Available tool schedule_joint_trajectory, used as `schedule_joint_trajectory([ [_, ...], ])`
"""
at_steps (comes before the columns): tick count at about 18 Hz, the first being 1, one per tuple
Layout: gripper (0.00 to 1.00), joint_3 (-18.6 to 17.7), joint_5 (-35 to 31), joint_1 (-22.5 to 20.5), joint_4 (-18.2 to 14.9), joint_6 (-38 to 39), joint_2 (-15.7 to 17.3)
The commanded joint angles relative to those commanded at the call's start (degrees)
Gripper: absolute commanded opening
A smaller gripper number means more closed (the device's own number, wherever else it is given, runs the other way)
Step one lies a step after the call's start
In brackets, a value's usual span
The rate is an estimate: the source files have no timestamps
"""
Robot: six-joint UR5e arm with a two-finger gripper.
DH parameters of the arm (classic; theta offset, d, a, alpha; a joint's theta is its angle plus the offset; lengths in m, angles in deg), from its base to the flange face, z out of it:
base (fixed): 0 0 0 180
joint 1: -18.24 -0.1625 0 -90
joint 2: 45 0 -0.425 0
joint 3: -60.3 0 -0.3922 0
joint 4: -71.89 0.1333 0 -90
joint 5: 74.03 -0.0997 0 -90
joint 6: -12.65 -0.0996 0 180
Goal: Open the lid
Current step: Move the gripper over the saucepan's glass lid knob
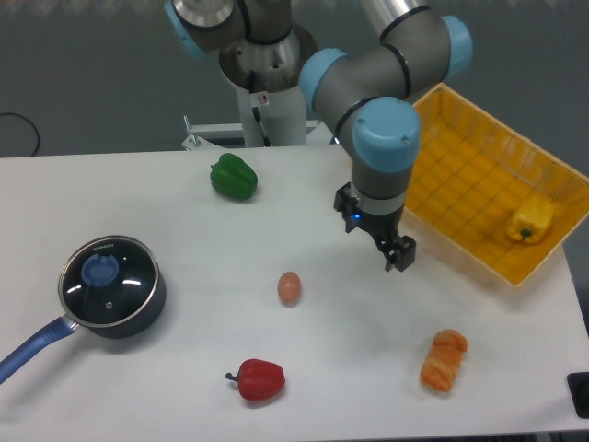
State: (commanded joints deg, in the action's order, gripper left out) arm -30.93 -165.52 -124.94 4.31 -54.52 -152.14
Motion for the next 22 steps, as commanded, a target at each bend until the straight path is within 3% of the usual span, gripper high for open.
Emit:
schedule_joint_trajectory([
  [6, 1.0, -0.2, 0.2, 8.4, 0.0, 22.6, 0.1],
  [11, 1.0, -0.2, 0.3, 13.9, 0.0, 34.6, 0.4],
  [17, 1.0, -0.3, 0.5, 19.9, 0.0, 45.2, 1.8],
  [22, 1.0, -0.2, 0.6, 24.3, 0.0, 51.6, -0.4],
])
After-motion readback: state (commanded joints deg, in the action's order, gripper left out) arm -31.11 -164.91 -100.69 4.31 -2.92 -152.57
